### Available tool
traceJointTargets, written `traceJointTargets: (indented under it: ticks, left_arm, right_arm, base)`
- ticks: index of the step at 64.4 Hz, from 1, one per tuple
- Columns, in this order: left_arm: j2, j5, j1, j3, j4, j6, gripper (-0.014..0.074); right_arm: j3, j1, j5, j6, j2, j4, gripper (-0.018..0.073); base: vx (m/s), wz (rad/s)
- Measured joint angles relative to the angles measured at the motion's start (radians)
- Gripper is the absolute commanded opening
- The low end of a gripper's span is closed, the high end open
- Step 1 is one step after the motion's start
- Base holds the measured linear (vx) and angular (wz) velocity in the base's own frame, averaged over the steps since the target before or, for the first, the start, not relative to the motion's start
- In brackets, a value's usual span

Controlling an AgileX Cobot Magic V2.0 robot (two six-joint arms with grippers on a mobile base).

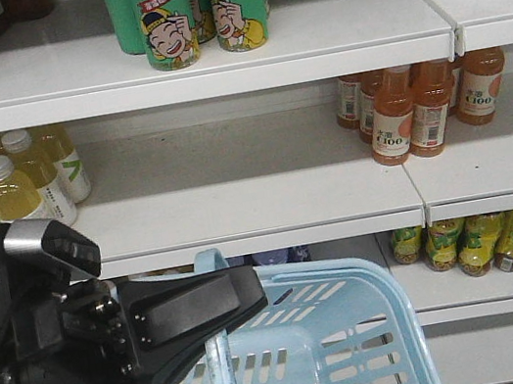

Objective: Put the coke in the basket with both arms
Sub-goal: 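Lift the basket off the shelf with the left gripper toward the robot, then hold the basket in the left gripper while turning the base away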

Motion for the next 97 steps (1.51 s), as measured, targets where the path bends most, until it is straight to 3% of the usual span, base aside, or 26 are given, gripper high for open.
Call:
traceJointTargets:
  ticks: [21,42,97]
  left_arm:
    - [-0.004,-0.012,-0.01,-0.255,0.15,-0.031,-0.0008]
    - [-0.01,-0.022,-0.012,-0.279,0.245,-0.034,-0.0008]
    - [-0.01,-0.023,-0.012,-0.279,0.287,-0.034,-0.0006]
  right_arm:
    - [0.0,0.0,0.0,0.0,0.0,0.0,-0.0002]
    - [0.0,0.0,0.0,0.0,0.0,0.0,-0.0002]
    - [0.0,0.0,0.0,0.0,0.0,0.0,-0.0002]
  base:
    - [0.0,0.0]
    - [0.0,0.0]
    - [0.0,0.0]
